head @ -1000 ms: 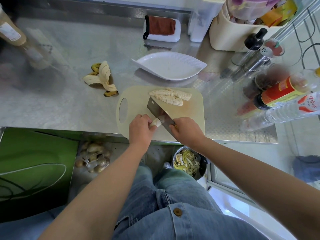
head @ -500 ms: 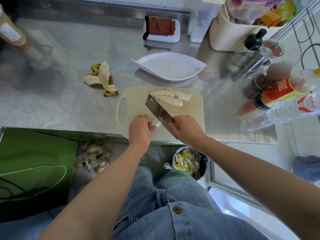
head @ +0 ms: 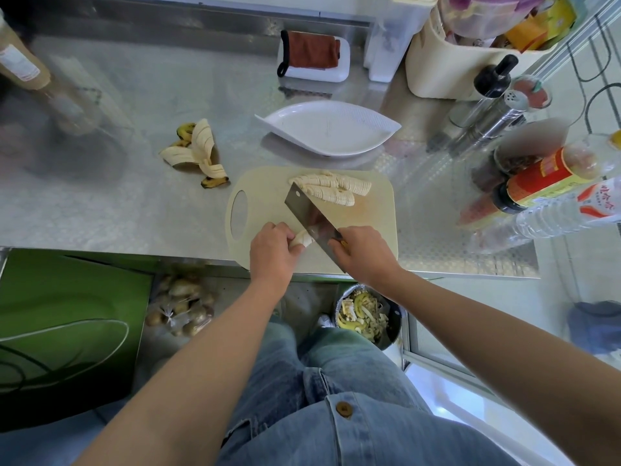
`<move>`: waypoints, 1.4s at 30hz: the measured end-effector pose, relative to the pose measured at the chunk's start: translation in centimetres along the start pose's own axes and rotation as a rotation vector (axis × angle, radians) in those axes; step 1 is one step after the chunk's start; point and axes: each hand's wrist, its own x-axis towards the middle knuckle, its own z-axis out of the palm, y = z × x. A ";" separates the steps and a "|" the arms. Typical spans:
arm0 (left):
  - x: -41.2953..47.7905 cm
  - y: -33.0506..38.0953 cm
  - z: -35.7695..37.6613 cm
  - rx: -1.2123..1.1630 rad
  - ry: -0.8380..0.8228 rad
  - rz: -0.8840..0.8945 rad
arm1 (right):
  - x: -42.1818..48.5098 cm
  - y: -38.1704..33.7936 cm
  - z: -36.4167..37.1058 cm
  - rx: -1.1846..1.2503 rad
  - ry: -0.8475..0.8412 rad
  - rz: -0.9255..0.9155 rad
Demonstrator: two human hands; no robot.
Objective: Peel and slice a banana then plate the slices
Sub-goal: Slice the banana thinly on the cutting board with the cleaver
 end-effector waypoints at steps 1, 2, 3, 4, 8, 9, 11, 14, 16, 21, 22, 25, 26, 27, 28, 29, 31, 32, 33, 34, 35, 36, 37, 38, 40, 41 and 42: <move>0.0 0.0 0.0 0.002 -0.001 0.001 | 0.1 -0.1 -0.1 0.010 0.010 -0.004; 0.0 0.0 0.0 0.004 -0.001 0.001 | 0.1 -0.2 -0.2 0.014 0.014 -0.010; 0.0 0.0 0.0 0.005 0.001 0.001 | 0.1 -0.2 -0.3 0.013 0.014 -0.016; 0.0 0.0 0.0 0.004 0.003 0.001 | 0.2 -0.3 -0.3 0.011 0.010 -0.021; 0.0 -0.1 0.1 -0.008 0.002 -0.004 | 0.4 -0.3 -0.2 -0.002 -0.002 -0.025; 0.0 -0.1 0.1 -0.010 0.003 -0.006 | 0.4 -0.4 -0.2 -0.004 -0.006 -0.023; 0.0 -0.2 0.1 -0.010 0.009 -0.006 | 0.4 -0.4 -0.3 -0.005 -0.013 -0.018; 0.0 -0.2 0.2 -0.016 0.012 -0.001 | 0.2 -0.4 -0.2 -0.016 -0.031 -0.005; 0.0 -0.2 0.3 -0.014 0.011 0.005 | 0.0 -0.4 0.2 -0.020 -0.057 0.022; 0.1 -0.1 0.2 -0.012 0.007 0.011 | -0.2 -0.4 0.2 -0.029 -0.058 0.025; 0.1 -0.2 0.2 -0.009 0.009 0.014 | -0.2 -0.4 0.0 -0.021 -0.042 0.016; 0.0 -0.3 0.1 -0.005 0.015 0.016 | 0.0 -0.5 -0.3 0.025 0.021 0.007; -0.1 -0.4 0.1 -0.005 0.017 0.018 | 0.0 -0.6 -0.4 0.032 0.031 0.002; -0.2 -0.5 0.0 -0.005 0.020 0.022 | 0.0 -0.8 -0.4 0.034 0.031 -0.004; -0.3 -0.6 0.0 -0.006 0.023 0.026 | 0.1 -0.9 -0.5 0.034 0.027 -0.008; -0.3 -0.7 0.0 -0.008 0.025 0.029 | 0.1 -0.9 -0.5 0.033 0.021 -0.009; -0.3 -0.9 0.0 -0.009 0.023 0.030 | 0.1 -0.9 -0.5 0.030 0.013 -0.010; -0.3 -0.9 -0.1 -0.008 0.021 0.029 | 0.1 -0.9 -0.4 0.029 0.009 -0.012; -0.2 -0.9 -0.1 -0.008 0.019 0.028 | 0.0 -0.9 -0.4 0.027 0.006 -0.012; -0.2 -1.0 -0.1 -0.006 0.017 0.029 | 0.0 -0.9 -0.4 0.027 0.004 -0.009; -0.2 -0.9 -0.1 -0.007 0.015 0.030 | 0.0 -0.9 -0.4 0.026 0.002 -0.006; -0.2 -1.0 -0.1 -0.010 0.016 0.032 | 0.0 -0.9 -0.4 0.024 -0.001 -0.005; -0.2 -1.0 0.0 -0.014 0.018 0.033 | 0.0 -1.0 -0.4 0.021 -0.006 -0.005; -0.2 -1.0 0.0 -0.019 0.020 0.034 | 0.0 -1.0 -0.4 0.021 -0.010 -0.006; -0.2 -1.0 0.0 -0.021 0.022 0.034 | -0.1 -1.1 -0.3 0.025 -0.019 0.001; -0.2 -1.0 0.0 -0.020 0.024 0.033 | -0.1 -1.2 -0.3 0.022 -0.028 0.007; -0.2 -1.0 0.1 -0.019 0.025 0.032 | -0.2 -1.1 -0.2 0.016 -0.041 0.014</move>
